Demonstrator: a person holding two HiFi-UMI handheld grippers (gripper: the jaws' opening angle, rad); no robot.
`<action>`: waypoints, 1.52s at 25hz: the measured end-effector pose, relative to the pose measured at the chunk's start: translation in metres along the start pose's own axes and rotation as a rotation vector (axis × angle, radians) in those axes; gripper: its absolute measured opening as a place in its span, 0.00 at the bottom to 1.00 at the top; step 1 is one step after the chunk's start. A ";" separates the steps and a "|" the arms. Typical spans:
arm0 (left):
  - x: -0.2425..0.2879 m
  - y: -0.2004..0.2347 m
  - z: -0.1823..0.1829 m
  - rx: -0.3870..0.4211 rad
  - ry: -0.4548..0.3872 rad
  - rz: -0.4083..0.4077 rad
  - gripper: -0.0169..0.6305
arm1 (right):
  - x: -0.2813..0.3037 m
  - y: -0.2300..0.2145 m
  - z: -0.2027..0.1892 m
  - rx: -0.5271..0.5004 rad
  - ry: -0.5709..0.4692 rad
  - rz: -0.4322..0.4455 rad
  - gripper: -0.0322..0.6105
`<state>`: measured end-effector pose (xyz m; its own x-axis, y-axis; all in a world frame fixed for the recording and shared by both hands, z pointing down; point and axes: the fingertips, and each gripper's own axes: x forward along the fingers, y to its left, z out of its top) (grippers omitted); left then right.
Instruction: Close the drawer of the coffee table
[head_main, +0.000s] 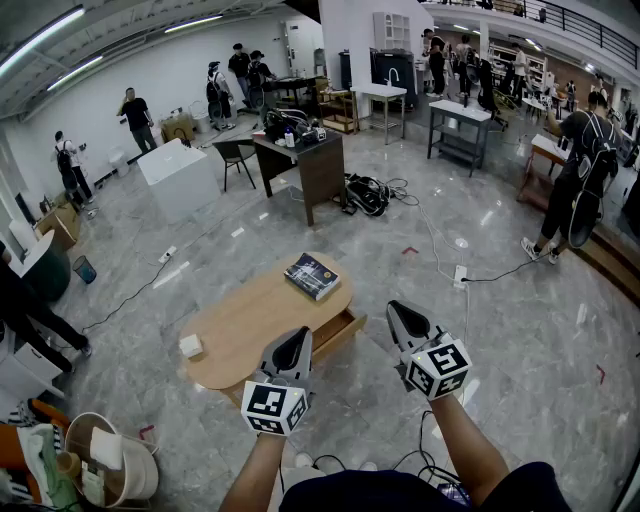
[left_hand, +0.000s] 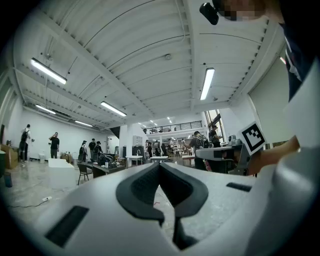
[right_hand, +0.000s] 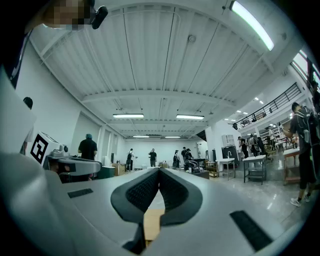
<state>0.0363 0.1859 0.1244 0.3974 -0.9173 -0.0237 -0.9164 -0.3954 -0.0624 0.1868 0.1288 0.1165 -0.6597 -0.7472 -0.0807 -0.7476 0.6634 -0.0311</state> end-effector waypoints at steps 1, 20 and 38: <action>0.001 -0.001 -0.001 -0.003 -0.001 0.002 0.03 | -0.001 0.002 -0.001 -0.010 -0.005 0.018 0.08; 0.012 -0.030 -0.016 -0.034 0.022 0.002 0.03 | -0.017 -0.011 -0.007 -0.020 -0.012 0.057 0.08; 0.039 -0.004 -0.025 -0.056 0.033 -0.018 0.03 | 0.021 -0.025 -0.020 0.027 -0.002 0.045 0.08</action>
<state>0.0542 0.1507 0.1490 0.4131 -0.9106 0.0096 -0.9106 -0.4132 -0.0066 0.1903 0.0952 0.1352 -0.6921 -0.7168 -0.0848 -0.7152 0.6968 -0.0540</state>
